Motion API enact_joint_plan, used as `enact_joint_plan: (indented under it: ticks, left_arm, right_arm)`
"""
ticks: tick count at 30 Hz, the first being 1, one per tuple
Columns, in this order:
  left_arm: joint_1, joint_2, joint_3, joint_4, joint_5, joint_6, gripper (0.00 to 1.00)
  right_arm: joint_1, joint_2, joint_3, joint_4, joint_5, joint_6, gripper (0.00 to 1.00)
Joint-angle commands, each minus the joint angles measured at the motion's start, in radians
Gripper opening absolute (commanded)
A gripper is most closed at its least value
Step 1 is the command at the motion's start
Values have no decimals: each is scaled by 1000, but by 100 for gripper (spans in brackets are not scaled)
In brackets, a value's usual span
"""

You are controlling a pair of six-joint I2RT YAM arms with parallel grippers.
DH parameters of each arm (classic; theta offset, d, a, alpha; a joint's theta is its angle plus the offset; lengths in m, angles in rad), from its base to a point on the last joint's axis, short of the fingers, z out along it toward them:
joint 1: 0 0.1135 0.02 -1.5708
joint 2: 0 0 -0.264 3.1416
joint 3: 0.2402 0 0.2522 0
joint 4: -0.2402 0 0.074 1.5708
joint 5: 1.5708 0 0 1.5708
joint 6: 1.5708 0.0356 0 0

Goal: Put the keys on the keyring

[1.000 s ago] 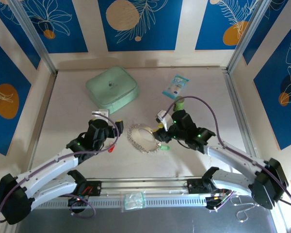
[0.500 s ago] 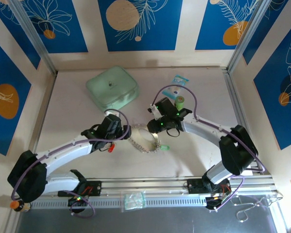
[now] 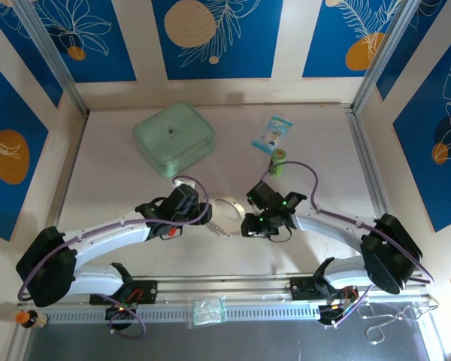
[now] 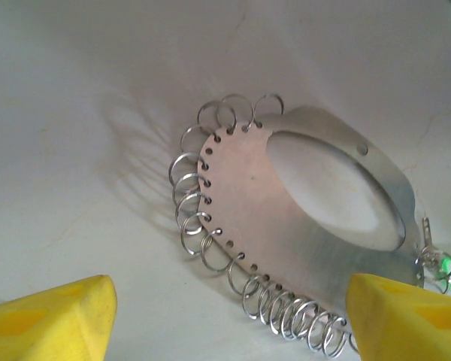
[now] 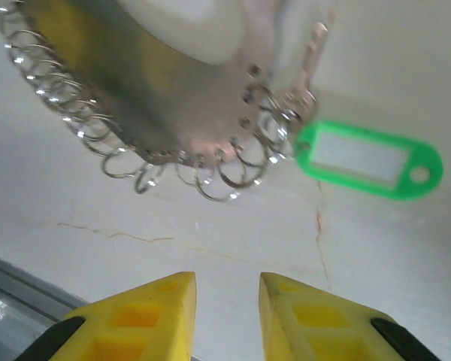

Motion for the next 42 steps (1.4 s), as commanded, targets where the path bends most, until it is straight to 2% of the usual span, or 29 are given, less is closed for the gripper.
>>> enact_joint_plan:
  ticks: [1,10,20,29,32,36,42]
  left_arm:
    - [-8,-19,-14,62,-49,-25,79]
    - [-8,-55,-77,134,-71,-62,80]
    - [-7,-110,-118,134,-90,-66,81]
    - [-7,-116,-120,137,-92,-67,81]
    - [-8,-113,-120,139,-90,-67,81]
    - [-8,-117,-119,135,-92,-65,81]
    - [-7,-120,-119,130,-93,-56,81]
  right_arm:
    - [2,-16,-38,100,-10,222,28]
    - [11,53,-85,221,0,321,26]
    - [15,112,-82,264,58,332,23]
    - [8,119,-74,284,100,311,14]
    - [2,119,-75,287,97,303,7]
    - [-9,95,-80,251,103,276,0]
    - [-33,-1,-89,89,105,148,0]
